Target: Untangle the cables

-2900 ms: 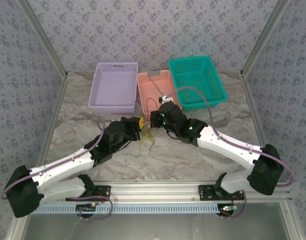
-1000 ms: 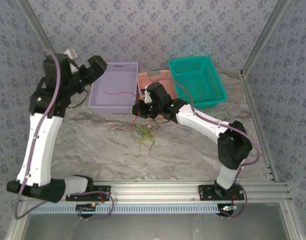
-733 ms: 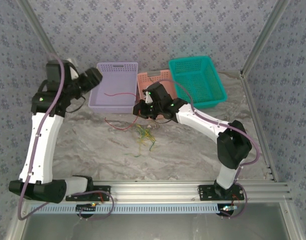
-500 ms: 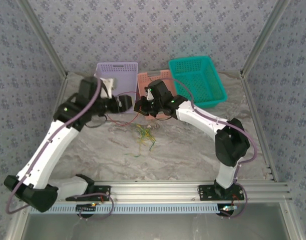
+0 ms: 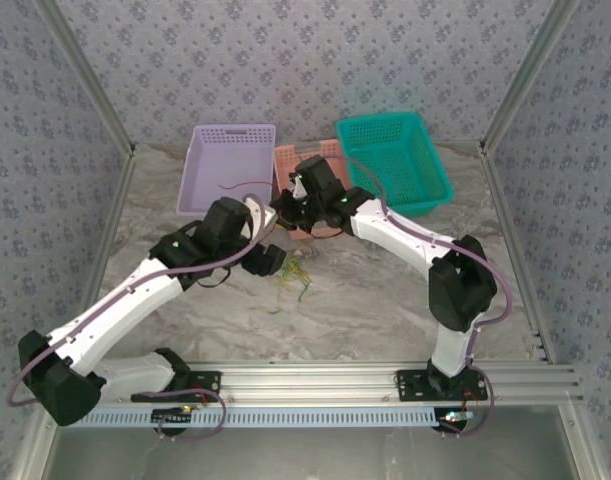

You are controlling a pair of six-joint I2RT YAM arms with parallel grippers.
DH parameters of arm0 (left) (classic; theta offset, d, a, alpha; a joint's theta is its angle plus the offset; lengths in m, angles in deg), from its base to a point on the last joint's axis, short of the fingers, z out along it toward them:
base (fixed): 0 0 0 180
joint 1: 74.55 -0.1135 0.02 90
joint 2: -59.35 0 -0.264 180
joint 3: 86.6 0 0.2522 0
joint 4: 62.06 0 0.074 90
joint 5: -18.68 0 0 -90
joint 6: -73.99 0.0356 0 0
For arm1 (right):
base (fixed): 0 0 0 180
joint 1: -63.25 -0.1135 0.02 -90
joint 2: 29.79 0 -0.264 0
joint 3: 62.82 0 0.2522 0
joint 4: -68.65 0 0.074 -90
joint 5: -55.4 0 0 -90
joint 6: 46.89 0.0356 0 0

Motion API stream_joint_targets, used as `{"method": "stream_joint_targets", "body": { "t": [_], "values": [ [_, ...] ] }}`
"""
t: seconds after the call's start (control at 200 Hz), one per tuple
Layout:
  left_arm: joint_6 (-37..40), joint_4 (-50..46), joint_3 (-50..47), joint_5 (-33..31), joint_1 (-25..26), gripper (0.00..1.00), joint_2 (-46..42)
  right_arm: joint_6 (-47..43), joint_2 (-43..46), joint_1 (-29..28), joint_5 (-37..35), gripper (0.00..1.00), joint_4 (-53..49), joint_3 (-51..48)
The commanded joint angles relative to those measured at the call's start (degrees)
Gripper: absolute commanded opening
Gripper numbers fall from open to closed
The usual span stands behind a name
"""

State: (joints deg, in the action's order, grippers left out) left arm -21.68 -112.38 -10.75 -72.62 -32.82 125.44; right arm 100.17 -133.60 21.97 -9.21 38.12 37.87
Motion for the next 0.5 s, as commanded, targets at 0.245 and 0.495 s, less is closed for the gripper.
{"method": "stream_joint_targets", "body": {
  "t": [0.245, 0.495],
  "values": [
    [3.5, 4.6, 0.5, -10.3, 0.6, 0.61, 3.0, 2.6, 1.8, -0.6, 1.6, 0.00, 1.2, -1.1],
    [1.4, 5.0, 1.5, -9.7, 0.7, 0.00, 2.6, 2.5, 3.1, -0.6, 0.8, 0.00, 1.6, -2.6]
  ]
}}
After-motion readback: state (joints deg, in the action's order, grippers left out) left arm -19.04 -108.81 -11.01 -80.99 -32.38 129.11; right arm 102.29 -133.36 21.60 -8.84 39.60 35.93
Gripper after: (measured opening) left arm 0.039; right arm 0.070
